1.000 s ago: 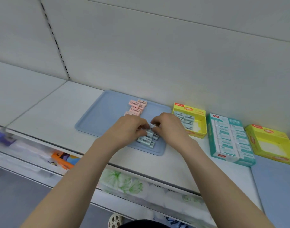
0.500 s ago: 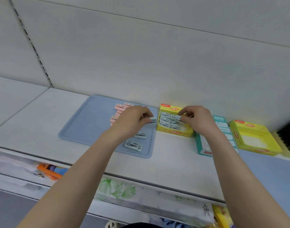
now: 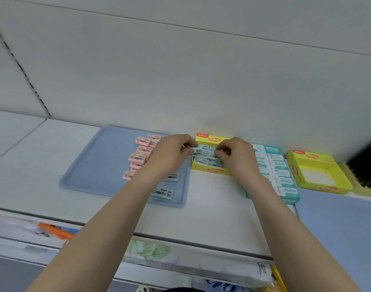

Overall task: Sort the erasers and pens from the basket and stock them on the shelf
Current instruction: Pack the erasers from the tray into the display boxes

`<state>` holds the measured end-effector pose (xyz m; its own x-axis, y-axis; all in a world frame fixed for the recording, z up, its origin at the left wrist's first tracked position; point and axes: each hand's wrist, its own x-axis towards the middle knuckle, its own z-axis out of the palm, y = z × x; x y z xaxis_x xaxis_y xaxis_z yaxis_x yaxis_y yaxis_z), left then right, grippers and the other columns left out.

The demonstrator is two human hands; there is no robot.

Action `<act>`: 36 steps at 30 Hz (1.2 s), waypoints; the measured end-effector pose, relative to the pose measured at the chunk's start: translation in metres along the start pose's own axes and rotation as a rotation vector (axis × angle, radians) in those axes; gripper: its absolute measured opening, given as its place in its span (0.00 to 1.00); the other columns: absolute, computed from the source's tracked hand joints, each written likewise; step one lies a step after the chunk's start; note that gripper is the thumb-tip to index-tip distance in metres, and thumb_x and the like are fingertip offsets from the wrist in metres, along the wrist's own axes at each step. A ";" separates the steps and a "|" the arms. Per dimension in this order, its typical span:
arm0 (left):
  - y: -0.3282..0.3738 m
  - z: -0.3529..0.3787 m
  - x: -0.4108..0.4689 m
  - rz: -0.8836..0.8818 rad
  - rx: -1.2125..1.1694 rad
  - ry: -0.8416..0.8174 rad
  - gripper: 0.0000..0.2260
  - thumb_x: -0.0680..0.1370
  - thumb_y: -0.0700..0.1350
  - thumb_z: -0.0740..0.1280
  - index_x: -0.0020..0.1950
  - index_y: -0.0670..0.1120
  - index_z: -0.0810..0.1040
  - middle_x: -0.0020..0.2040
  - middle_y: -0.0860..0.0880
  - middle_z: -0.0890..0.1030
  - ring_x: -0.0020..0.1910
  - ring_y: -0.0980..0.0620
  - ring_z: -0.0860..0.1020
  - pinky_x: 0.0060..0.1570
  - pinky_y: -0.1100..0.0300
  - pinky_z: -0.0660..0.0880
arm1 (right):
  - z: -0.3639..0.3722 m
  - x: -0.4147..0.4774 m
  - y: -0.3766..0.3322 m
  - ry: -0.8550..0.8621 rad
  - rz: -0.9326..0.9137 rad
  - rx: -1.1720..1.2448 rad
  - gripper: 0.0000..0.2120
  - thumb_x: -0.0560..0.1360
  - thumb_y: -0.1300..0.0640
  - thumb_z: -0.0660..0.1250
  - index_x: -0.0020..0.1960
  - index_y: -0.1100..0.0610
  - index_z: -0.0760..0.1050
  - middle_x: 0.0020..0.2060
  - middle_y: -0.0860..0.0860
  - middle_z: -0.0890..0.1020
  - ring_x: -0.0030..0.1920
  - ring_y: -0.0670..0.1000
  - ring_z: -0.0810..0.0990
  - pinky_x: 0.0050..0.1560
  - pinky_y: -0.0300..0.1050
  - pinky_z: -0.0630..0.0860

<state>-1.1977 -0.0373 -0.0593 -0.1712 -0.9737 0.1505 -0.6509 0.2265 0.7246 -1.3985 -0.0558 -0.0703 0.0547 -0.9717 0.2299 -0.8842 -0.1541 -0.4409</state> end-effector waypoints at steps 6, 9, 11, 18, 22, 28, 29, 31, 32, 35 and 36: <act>0.018 0.011 0.013 0.025 -0.114 -0.021 0.07 0.77 0.39 0.68 0.54 0.46 0.81 0.46 0.51 0.82 0.45 0.55 0.80 0.45 0.69 0.73 | -0.020 -0.007 -0.010 -0.157 0.054 0.597 0.04 0.74 0.59 0.72 0.48 0.53 0.83 0.39 0.51 0.84 0.39 0.49 0.81 0.44 0.46 0.79; 0.018 0.013 0.014 0.057 -0.029 -0.027 0.08 0.77 0.40 0.69 0.54 0.48 0.81 0.50 0.51 0.81 0.47 0.55 0.78 0.50 0.62 0.74 | -0.028 -0.006 0.003 -0.121 0.115 0.505 0.05 0.72 0.60 0.74 0.45 0.52 0.83 0.39 0.52 0.85 0.37 0.49 0.81 0.44 0.44 0.78; 0.012 0.013 0.011 0.084 0.137 -0.063 0.08 0.77 0.43 0.69 0.55 0.49 0.82 0.52 0.52 0.78 0.48 0.54 0.78 0.51 0.60 0.73 | -0.033 -0.009 0.012 -0.167 0.145 0.390 0.04 0.72 0.59 0.74 0.44 0.51 0.82 0.36 0.49 0.83 0.32 0.43 0.78 0.39 0.40 0.76; 0.002 0.017 0.008 0.170 0.345 -0.175 0.10 0.79 0.45 0.65 0.55 0.48 0.84 0.56 0.49 0.78 0.55 0.50 0.76 0.51 0.58 0.69 | -0.029 -0.009 0.004 -0.238 0.083 0.090 0.03 0.71 0.57 0.73 0.44 0.51 0.83 0.38 0.45 0.83 0.36 0.42 0.78 0.38 0.36 0.73; -0.003 0.018 0.006 0.193 0.368 -0.180 0.11 0.80 0.45 0.63 0.56 0.48 0.83 0.56 0.49 0.78 0.55 0.50 0.76 0.50 0.58 0.68 | -0.026 -0.007 -0.001 -0.298 0.058 0.043 0.05 0.69 0.56 0.75 0.44 0.51 0.84 0.40 0.46 0.83 0.37 0.43 0.77 0.35 0.32 0.68; -0.002 0.017 0.008 0.195 0.346 -0.154 0.10 0.79 0.44 0.64 0.54 0.49 0.84 0.53 0.49 0.80 0.53 0.49 0.77 0.49 0.57 0.70 | -0.026 -0.001 -0.011 -0.329 -0.011 -0.045 0.07 0.68 0.56 0.77 0.45 0.50 0.84 0.38 0.45 0.82 0.41 0.47 0.79 0.44 0.39 0.74; -0.002 0.017 0.008 0.189 0.340 -0.153 0.10 0.79 0.44 0.64 0.55 0.49 0.84 0.54 0.49 0.80 0.54 0.50 0.77 0.49 0.58 0.70 | -0.025 -0.001 -0.012 -0.318 -0.024 -0.059 0.06 0.68 0.57 0.76 0.45 0.51 0.84 0.38 0.45 0.82 0.42 0.47 0.80 0.45 0.40 0.75; -0.001 0.016 0.008 0.179 0.329 -0.156 0.11 0.79 0.44 0.64 0.57 0.50 0.83 0.56 0.50 0.80 0.55 0.51 0.76 0.48 0.63 0.67 | -0.023 -0.003 -0.012 -0.283 -0.028 -0.060 0.06 0.69 0.58 0.75 0.46 0.52 0.84 0.38 0.46 0.82 0.42 0.48 0.80 0.46 0.41 0.75; -0.002 0.016 0.008 0.177 0.324 -0.158 0.11 0.79 0.44 0.64 0.58 0.49 0.83 0.57 0.50 0.80 0.56 0.51 0.76 0.48 0.64 0.66 | -0.022 -0.004 -0.012 -0.266 -0.027 -0.060 0.06 0.69 0.58 0.75 0.46 0.53 0.84 0.38 0.46 0.82 0.43 0.48 0.79 0.46 0.41 0.74; -0.001 0.013 0.006 0.176 0.303 -0.159 0.11 0.80 0.44 0.64 0.59 0.49 0.82 0.58 0.50 0.80 0.57 0.51 0.76 0.51 0.63 0.67 | -0.018 -0.006 -0.010 -0.225 -0.032 -0.076 0.05 0.70 0.56 0.75 0.46 0.53 0.84 0.40 0.48 0.83 0.44 0.49 0.79 0.46 0.42 0.74; -0.001 0.012 0.004 0.178 0.288 -0.155 0.11 0.80 0.44 0.64 0.59 0.48 0.82 0.58 0.50 0.80 0.58 0.51 0.77 0.52 0.62 0.68 | -0.015 -0.006 -0.010 -0.215 -0.031 -0.084 0.05 0.70 0.56 0.75 0.46 0.53 0.84 0.41 0.49 0.84 0.44 0.49 0.80 0.46 0.42 0.75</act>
<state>-1.2064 -0.0412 -0.0679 -0.3959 -0.9079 0.1379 -0.7788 0.4115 0.4735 -1.3972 -0.0458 -0.0539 0.1718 -0.9840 0.0481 -0.9155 -0.1775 -0.3611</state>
